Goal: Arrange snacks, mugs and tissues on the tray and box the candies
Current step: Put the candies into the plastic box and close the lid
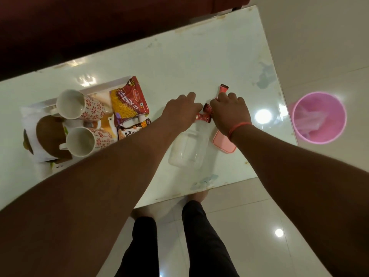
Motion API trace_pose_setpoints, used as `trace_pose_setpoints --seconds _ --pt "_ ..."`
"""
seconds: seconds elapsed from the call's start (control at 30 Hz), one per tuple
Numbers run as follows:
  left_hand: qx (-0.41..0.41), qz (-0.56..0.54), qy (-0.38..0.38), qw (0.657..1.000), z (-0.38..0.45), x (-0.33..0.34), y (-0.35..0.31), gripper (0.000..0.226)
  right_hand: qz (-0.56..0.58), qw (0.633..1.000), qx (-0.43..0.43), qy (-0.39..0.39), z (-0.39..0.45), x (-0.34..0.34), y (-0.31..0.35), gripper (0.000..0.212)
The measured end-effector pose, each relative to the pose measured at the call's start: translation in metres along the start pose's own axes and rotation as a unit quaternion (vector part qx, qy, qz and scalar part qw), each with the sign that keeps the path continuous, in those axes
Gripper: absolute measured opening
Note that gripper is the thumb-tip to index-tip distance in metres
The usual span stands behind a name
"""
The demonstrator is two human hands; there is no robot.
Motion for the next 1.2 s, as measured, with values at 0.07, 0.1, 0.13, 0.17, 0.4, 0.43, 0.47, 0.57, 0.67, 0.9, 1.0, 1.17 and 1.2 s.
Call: trace_pose_setpoints --seconds 0.07,0.1,0.13,0.17,0.4,0.43,0.47,0.57,0.67,0.9,1.0,1.17,1.2 --pt "0.004 0.004 -0.008 1.0 0.003 -0.001 0.0 0.016 0.019 1.0 0.009 -0.01 -0.001 0.001 0.002 0.02" --pt "0.006 0.004 -0.012 1.0 0.004 -0.001 0.0 0.014 0.029 0.999 0.019 -0.015 -0.002 0.003 0.002 0.019" --pt "0.006 0.004 -0.014 1.0 0.004 -0.001 0.001 0.014 0.041 0.998 0.034 -0.02 -0.003 0.003 0.0 0.019" --pt "0.004 0.002 -0.013 1.0 0.003 -0.002 0.002 0.014 0.06 0.996 0.053 -0.028 -0.005 0.003 -0.003 0.019" --pt "-0.108 -0.138 -0.067 0.982 -0.044 -0.029 0.026 0.028 0.254 0.95 0.172 -0.05 -0.052 -0.008 -0.011 0.025" --pt "-0.12 -0.156 -0.087 0.976 -0.058 -0.033 0.025 0.027 0.26 0.949 0.167 -0.053 -0.064 -0.009 -0.005 0.024" --pt "-0.129 -0.167 -0.099 0.972 -0.073 -0.035 0.023 0.026 0.263 0.95 0.163 -0.054 -0.076 -0.01 0.003 0.023" --pt "-0.147 -0.169 -0.089 0.971 -0.11 -0.025 0.009 0.029 0.261 0.951 0.162 -0.038 -0.104 -0.001 0.026 0.022" --pt "-0.144 -0.153 -0.072 0.975 -0.13 -0.006 -0.01 0.033 0.261 0.951 0.167 -0.021 -0.12 0.009 0.045 0.023" --pt "-0.172 -0.135 -0.057 0.974 -0.137 0.02 -0.025 0.04 0.327 0.92 0.211 -0.043 -0.105 0.004 0.02 0.032" --pt "-0.173 -0.144 -0.063 0.972 -0.138 0.023 -0.026 0.039 0.337 0.912 0.225 -0.069 -0.073 -0.005 -0.006 0.034" --pt "-0.186 -0.227 -0.109 0.95 -0.146 0.021 -0.021 0.031 0.264 0.946 0.182 -0.053 -0.008 -0.016 -0.026 0.045" --pt "-0.187 -0.245 -0.116 0.944 -0.148 0.021 -0.02 0.028 0.245 0.953 0.174 -0.031 0.002 -0.012 -0.026 0.046"
Point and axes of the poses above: each hand's wrist, its own z-axis towards the middle knuckle, its own x-axis out of the palm, y = z × x, the point moved 8 cm from there along z, towards the middle knuckle, and after that the axes turned 3 degrees about x, right-handed, at the moved point
